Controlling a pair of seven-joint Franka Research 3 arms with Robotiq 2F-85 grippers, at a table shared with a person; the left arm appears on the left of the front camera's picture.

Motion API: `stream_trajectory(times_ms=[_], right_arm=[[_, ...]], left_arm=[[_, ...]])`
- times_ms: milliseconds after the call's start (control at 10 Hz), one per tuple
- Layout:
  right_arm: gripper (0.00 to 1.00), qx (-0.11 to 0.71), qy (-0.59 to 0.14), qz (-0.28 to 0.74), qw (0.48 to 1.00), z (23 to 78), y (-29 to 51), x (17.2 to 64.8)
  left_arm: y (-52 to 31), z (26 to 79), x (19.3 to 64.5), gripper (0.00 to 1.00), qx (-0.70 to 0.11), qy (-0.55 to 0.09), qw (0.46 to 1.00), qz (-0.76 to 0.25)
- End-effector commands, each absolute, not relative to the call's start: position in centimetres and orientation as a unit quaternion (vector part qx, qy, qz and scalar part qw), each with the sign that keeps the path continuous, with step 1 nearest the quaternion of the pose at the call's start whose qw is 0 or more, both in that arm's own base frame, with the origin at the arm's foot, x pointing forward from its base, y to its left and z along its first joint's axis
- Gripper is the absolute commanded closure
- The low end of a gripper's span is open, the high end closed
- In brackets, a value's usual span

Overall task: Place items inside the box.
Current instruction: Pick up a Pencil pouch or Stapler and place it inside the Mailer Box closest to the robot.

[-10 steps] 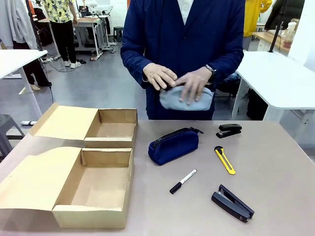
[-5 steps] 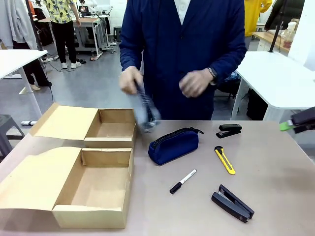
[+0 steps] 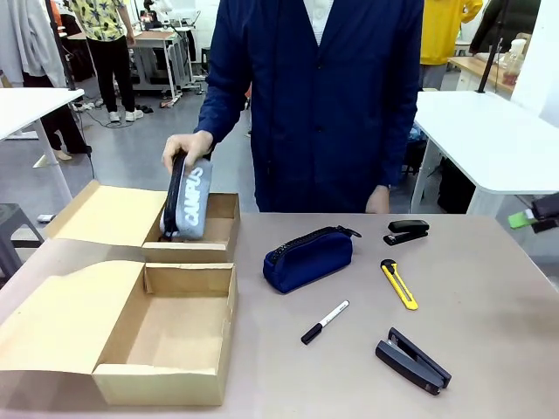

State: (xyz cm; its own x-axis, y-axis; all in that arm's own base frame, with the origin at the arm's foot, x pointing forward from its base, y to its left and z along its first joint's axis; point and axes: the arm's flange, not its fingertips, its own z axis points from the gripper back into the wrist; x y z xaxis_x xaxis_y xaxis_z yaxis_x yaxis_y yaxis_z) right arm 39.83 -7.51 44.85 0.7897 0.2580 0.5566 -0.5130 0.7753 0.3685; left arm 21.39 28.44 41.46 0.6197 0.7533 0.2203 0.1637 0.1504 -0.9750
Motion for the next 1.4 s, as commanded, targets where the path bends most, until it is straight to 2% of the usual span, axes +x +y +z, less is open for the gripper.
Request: stream_trajectory(times_ms=[0,100,200,300,400,500,600,700,800,1100,1300], right_arm=[[0.00,0.253,-0.238,0.468,0.813,42.5,-6.9,49.9],[0.00,0.239,-0.230,0.587,0.739,41.3,-5.1,52.4],[0.00,0.215,-0.235,0.649,0.691,39.5,-2.9,54.7],[0.00,0.181,-0.227,0.674,0.679,37.6,-1.1,56.2],[0.00,0.194,-0.229,0.673,0.676,35.7,0.5,57.1],[0.00,0.202,-0.176,0.565,0.780,35.7,0.5,57.4],[0.00,0.203,-0.199,0.597,0.750,36.1,1.5,56.5],[0.00,0.205,-0.190,0.608,0.744,34.7,2.0,57.4],[0.00,0.174,-0.179,0.629,0.736,34.1,2.0,58.6],[0.00,0.135,-0.205,0.681,0.689,33.4,2.5,61.8],[0.00,0.100,-0.163,0.692,0.696,32.4,3.2,63.2]], left_arm=[[28.4,41.6,21.4,0.00,-0.614,-0.387,0.652,0.216],[28.4,41.6,21.4,0.00,-0.614,-0.387,0.652,0.216],[28.4,41.6,21.4,0.00,-0.614,-0.387,0.652,0.216],[28.4,41.6,21.4,0.00,-0.614,-0.387,0.652,0.216],[28.4,41.6,21.4,0.00,-0.614,-0.387,0.652,0.216],[28.4,41.6,21.4,0.00,-0.614,-0.387,0.652,0.216],[28.4,41.6,21.4,0.00,-0.614,-0.387,0.652,0.216],[28.4,41.6,21.4,0.00,-0.614,-0.387,0.652,0.216],[28.4,41.6,21.4,0.00,-0.614,-0.387,0.652,0.216],[28.4,41.6,21.4,0.00,-0.614,-0.387,0.652,0.216],[28.4,41.6,21.4,0.00,-0.614,-0.387,0.652,0.216]])
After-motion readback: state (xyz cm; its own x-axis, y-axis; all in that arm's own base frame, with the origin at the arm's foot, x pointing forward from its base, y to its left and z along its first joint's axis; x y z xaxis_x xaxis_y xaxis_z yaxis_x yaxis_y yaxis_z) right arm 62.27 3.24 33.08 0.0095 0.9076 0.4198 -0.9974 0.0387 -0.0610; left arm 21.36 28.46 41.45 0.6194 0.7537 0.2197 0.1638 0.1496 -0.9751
